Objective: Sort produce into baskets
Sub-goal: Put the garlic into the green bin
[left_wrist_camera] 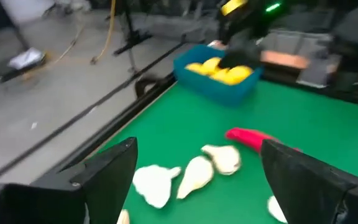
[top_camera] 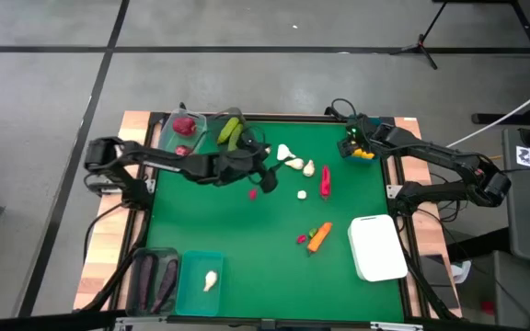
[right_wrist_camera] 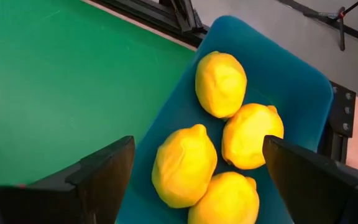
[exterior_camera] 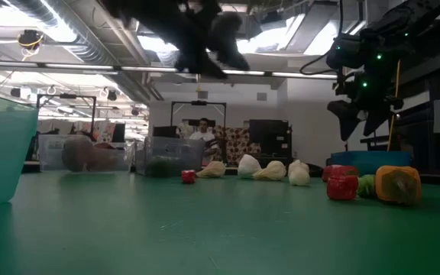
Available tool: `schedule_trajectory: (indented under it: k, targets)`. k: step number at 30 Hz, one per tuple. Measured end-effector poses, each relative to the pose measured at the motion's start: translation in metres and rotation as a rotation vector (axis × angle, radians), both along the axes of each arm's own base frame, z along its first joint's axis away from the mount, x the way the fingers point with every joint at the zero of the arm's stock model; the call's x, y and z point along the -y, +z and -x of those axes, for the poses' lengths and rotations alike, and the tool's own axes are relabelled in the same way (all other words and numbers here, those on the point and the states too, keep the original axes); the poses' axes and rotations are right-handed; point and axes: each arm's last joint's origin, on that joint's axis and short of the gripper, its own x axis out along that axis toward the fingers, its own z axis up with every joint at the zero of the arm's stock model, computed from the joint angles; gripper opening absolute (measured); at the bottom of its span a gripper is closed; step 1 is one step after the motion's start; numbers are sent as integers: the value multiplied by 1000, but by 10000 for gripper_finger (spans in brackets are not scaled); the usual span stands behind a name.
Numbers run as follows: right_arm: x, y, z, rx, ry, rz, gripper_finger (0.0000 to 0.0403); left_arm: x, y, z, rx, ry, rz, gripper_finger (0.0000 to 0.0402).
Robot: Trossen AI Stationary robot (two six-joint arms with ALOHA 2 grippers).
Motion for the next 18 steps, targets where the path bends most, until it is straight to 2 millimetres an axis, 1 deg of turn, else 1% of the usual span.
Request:
schedule_trajectory:
  k: [4, 7, 10, 18]
  targets:
    - [-2, 1, 1, 4, 5, -7, 351, -20, -23, -7, -21, 74, 52, 336]
    - [-3, 5, 2, 39, 21, -14, 351, -31, -33, -9, -19, 119, 91, 336]
    - [-6, 10, 5, 68, 27, -2, 351, -38, -37, -9, -10, 147, 108, 336]
    - [-14, 25, 13, 150, 54, 34, 351, -49, -35, -6, 28, 194, 141, 336]
